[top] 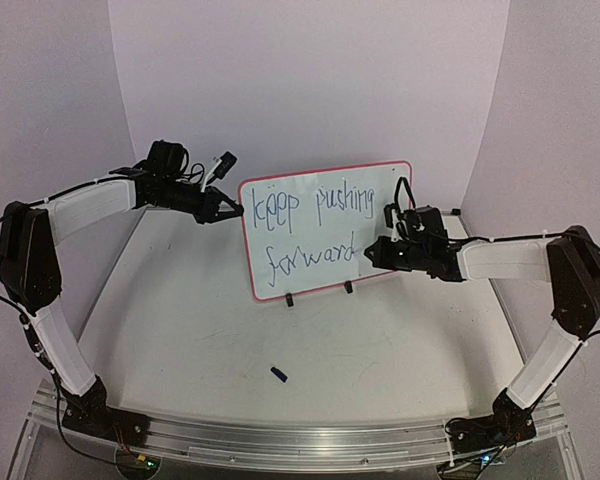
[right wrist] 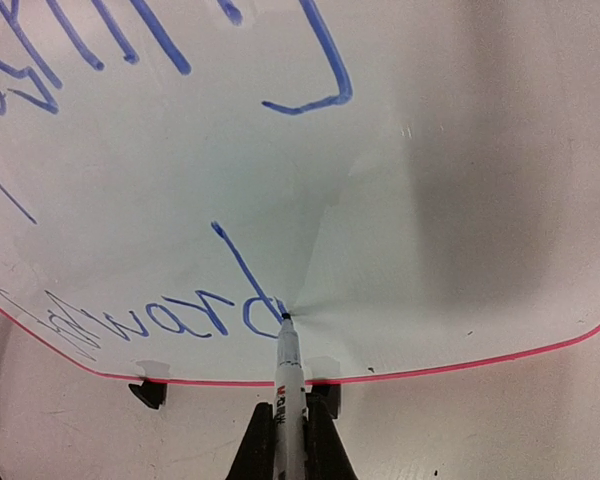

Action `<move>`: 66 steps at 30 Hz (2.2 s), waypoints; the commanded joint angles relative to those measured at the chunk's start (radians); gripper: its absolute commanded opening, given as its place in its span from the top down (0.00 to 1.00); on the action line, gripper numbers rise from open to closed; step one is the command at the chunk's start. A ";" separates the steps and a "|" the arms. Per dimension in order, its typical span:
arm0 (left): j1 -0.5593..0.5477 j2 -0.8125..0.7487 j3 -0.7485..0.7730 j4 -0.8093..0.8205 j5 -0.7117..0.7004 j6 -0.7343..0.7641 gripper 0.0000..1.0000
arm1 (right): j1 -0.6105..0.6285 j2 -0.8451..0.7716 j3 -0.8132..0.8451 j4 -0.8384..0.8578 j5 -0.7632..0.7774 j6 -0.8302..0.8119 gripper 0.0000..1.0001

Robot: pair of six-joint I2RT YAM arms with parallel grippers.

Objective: Write a sentence on the whiteboard
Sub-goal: Write a sentence on the whiteboard stand.

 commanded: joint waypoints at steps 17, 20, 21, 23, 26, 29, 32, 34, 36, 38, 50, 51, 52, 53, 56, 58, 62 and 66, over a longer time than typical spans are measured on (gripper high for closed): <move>-0.021 0.016 0.011 -0.090 -0.014 0.022 1.00 | -0.004 -0.011 -0.008 0.003 0.083 -0.008 1.00; -0.021 0.015 0.011 -0.089 -0.014 0.021 1.00 | -0.004 -0.035 -0.013 -0.001 0.087 -0.008 1.00; -0.021 0.014 0.011 -0.090 -0.014 0.021 1.00 | -0.004 -0.045 -0.018 -0.003 0.091 -0.008 1.00; -0.021 0.013 0.011 -0.090 -0.015 0.021 1.00 | -0.004 -0.065 -0.028 -0.009 0.098 -0.008 1.00; -0.022 0.010 0.011 -0.090 -0.015 0.021 1.00 | -0.004 -0.093 -0.046 -0.016 0.106 -0.005 1.00; -0.023 0.009 0.011 -0.089 -0.016 0.022 1.00 | -0.004 -0.110 -0.060 -0.017 0.112 -0.002 1.00; -0.023 0.009 0.011 -0.090 -0.017 0.021 1.00 | -0.004 -0.105 -0.060 -0.019 0.114 -0.001 1.00; -0.024 0.009 0.011 -0.090 -0.017 0.022 1.00 | -0.004 -0.098 -0.059 -0.019 0.118 0.001 1.00; -0.025 0.009 0.011 -0.091 -0.018 0.022 1.00 | -0.004 -0.089 -0.056 -0.019 0.119 0.001 1.00; -0.026 0.010 0.011 -0.091 -0.018 0.022 1.00 | -0.005 -0.078 -0.050 -0.019 0.119 0.001 1.00; -0.026 0.012 0.010 -0.091 -0.020 0.022 1.00 | -0.004 -0.028 -0.007 -0.008 0.121 0.000 1.00; -0.026 0.012 0.010 -0.091 -0.020 0.023 1.00 | -0.004 -0.027 -0.006 -0.007 0.123 0.000 1.00; -0.026 0.012 0.010 -0.091 -0.020 0.023 1.00 | -0.004 -0.025 -0.004 -0.005 0.125 0.000 1.00; -0.026 0.012 0.011 -0.090 -0.020 0.022 1.00 | -0.004 -0.022 -0.002 -0.004 0.125 0.000 1.00; -0.026 0.013 0.011 -0.091 -0.020 0.022 1.00 | -0.004 -0.010 0.006 -0.001 0.126 0.002 1.00; -0.026 0.013 0.011 -0.090 -0.020 0.022 1.00 | -0.004 -0.004 0.008 0.002 0.127 0.004 1.00; -0.026 0.015 0.011 -0.091 -0.018 0.023 1.00 | -0.004 0.002 0.013 0.009 0.134 0.005 1.00; -0.027 0.015 0.011 -0.091 -0.018 0.023 1.00 | -0.004 0.006 0.015 0.012 0.138 0.006 1.00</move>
